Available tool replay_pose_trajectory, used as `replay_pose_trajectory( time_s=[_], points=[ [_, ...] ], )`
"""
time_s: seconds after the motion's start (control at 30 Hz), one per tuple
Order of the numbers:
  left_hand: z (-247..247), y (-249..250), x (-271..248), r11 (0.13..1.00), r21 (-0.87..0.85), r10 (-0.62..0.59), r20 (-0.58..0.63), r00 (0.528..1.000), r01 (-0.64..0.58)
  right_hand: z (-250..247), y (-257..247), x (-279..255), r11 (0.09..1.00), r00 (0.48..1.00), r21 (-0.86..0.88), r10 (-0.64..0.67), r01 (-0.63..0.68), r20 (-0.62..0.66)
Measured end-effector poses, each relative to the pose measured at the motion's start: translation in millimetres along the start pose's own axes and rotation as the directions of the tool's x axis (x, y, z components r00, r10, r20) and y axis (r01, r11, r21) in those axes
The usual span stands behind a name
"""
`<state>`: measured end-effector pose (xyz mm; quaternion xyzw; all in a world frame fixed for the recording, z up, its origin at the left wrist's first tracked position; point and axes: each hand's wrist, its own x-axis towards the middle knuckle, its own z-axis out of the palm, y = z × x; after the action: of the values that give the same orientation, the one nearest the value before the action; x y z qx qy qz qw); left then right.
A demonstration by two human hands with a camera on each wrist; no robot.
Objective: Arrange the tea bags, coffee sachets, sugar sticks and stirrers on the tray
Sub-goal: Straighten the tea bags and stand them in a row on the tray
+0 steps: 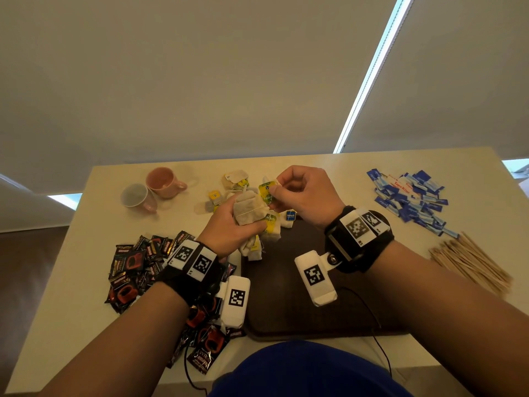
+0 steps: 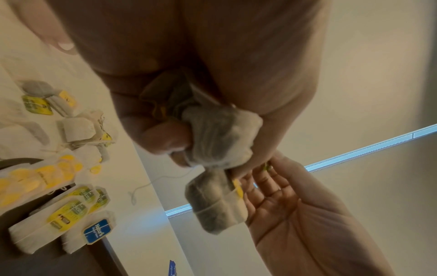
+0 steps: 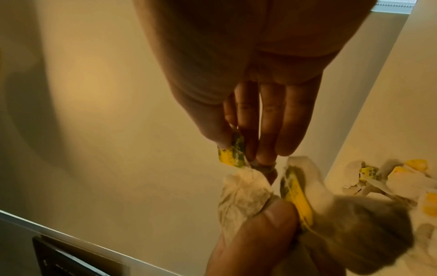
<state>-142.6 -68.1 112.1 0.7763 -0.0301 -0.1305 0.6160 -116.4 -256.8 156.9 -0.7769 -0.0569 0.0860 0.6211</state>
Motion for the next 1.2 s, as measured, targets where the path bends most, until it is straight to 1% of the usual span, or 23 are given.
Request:
replay_pose_trajectory(
  time_s=[0.13, 0.23, 0.4, 0.53, 0.6, 0.7, 0.83, 0.93, 0.97, 1.03, 1.1, 1.2],
  points=[
    [0.2, 5.5, -1.1, 0.998, -0.044, 0.047, -0.011, 0.999, -0.047, 1.5, 9.5, 2.9, 0.987, 0.999, -0.153, -0.044, 0.04, -0.022],
    [2.1, 9.9, -2.6, 0.997, -0.05, 0.063, 0.001, 0.998, -0.062, 6.0, 12.8, 3.4, 0.972, 0.999, -0.232, -0.031, 0.029, -0.006],
    [6.3, 10.2, -1.7, 0.995, -0.073, 0.063, 0.006, 0.998, -0.063, 13.8, 14.5, 0.6, 0.976, 0.998, -0.215, -0.023, 0.033, 0.051],
    [7.4, 7.8, -0.1, 0.983, -0.185, -0.013, -0.011, 1.0, 0.011, 10.0, 13.6, 2.2, 0.983, 0.997, -0.181, 0.001, 0.014, 0.082],
    [6.4, 7.6, -0.1, 0.968, -0.25, -0.043, -0.044, 0.998, 0.031, 5.6, 13.2, 1.9, 0.993, 0.995, -0.119, 0.031, -0.02, 0.09],
    [3.0, 7.2, 0.1, 0.953, -0.299, -0.072, -0.076, 0.995, 0.046, -0.4, 9.5, -1.2, 0.985, 0.985, 0.104, 0.121, -0.135, 0.125],
    [0.2, 4.8, -0.8, 0.933, -0.354, -0.106, -0.086, 0.991, 0.069, -7.9, 9.7, -4.7, 0.908, 0.974, 0.356, 0.184, -0.22, 0.132],
    [-2.6, 2.5, -3.2, 0.927, -0.368, -0.115, -0.081, 0.99, 0.077, -12.2, 17.2, -2.5, 0.837, 0.955, 0.461, 0.272, -0.295, 0.117],
    [-3.7, 1.1, -3.2, 0.93, -0.361, -0.11, -0.081, 0.991, 0.074, -13.4, 21.7, -0.9, 0.838, 0.948, 0.447, 0.308, -0.312, 0.083],
    [-5.5, 0.1, -3.5, 0.94, -0.335, -0.105, -0.082, 0.991, 0.072, -17.2, 34.9, 2.7, 0.892, 0.939, 0.318, 0.344, -0.322, -0.014],
    [-6.4, -0.3, -3.6, 0.948, -0.31, -0.101, -0.072, 0.992, 0.074, -23.9, 50.9, 6.7, 0.932, 0.934, 0.148, 0.346, -0.33, -0.094],
    [-5.8, -0.8, -1.6, 0.96, -0.274, -0.086, -0.068, 0.994, 0.064, -41.2, 75.8, 15.9, 0.941, 0.931, -0.101, 0.298, -0.324, -0.212]
  ],
)
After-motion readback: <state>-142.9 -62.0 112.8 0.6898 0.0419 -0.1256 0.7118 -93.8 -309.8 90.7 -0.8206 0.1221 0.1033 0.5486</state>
